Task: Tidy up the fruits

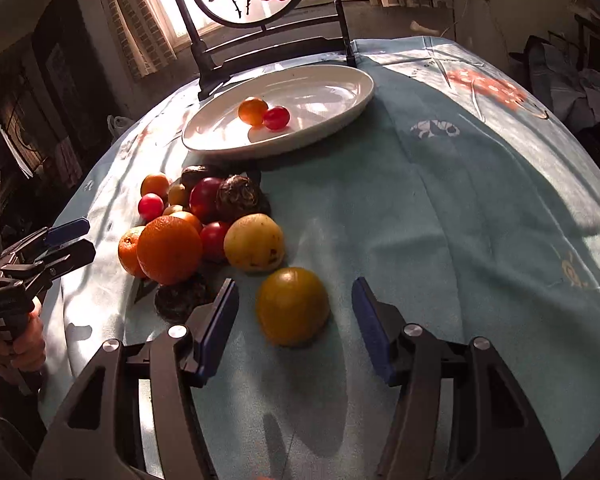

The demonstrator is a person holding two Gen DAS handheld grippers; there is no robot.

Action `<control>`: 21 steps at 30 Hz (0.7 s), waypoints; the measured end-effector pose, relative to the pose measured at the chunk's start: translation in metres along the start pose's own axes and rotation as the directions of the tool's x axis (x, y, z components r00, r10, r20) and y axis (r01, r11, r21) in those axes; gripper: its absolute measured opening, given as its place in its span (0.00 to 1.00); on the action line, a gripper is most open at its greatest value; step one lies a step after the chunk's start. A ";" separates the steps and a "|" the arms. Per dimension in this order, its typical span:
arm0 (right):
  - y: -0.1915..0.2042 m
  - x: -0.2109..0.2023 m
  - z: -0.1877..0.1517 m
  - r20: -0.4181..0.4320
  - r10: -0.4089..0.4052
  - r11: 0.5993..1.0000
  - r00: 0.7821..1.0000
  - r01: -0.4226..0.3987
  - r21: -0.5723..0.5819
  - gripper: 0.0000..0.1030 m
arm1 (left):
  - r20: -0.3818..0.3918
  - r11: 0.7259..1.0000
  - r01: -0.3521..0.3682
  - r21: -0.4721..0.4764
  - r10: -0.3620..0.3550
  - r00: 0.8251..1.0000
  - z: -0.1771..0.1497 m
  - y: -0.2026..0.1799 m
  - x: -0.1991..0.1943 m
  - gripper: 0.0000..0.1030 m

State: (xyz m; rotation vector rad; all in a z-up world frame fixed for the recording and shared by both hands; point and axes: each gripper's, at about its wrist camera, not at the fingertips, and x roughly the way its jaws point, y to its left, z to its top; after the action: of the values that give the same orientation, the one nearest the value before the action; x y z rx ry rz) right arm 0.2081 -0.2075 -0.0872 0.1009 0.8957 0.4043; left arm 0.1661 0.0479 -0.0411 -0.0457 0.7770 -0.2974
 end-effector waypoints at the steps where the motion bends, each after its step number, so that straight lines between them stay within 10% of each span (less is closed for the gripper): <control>1: -0.001 0.001 0.000 -0.004 0.010 1.000 1.000 -0.010 0.007 0.57 | 0.002 1.000 0.002 0.009 -0.002 1.000 0.000 -0.002 0.000 0.89; 15: -0.012 0.008 0.002 -0.027 0.042 0.997 0.999 -0.040 0.070 0.38 | -0.029 0.999 -0.013 0.053 0.014 0.999 -0.004 -0.009 0.010 0.88; 21: -0.018 0.004 0.001 -0.004 0.075 0.991 0.997 -0.074 0.107 0.38 | -0.072 0.998 0.005 0.069 0.000 0.997 -0.004 -0.014 0.025 0.67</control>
State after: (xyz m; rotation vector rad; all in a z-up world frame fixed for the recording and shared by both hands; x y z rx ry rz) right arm 0.2163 -0.2223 -0.0943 0.2323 0.9230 0.4264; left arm 0.1765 0.0277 -0.0586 0.0292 0.8374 -0.3295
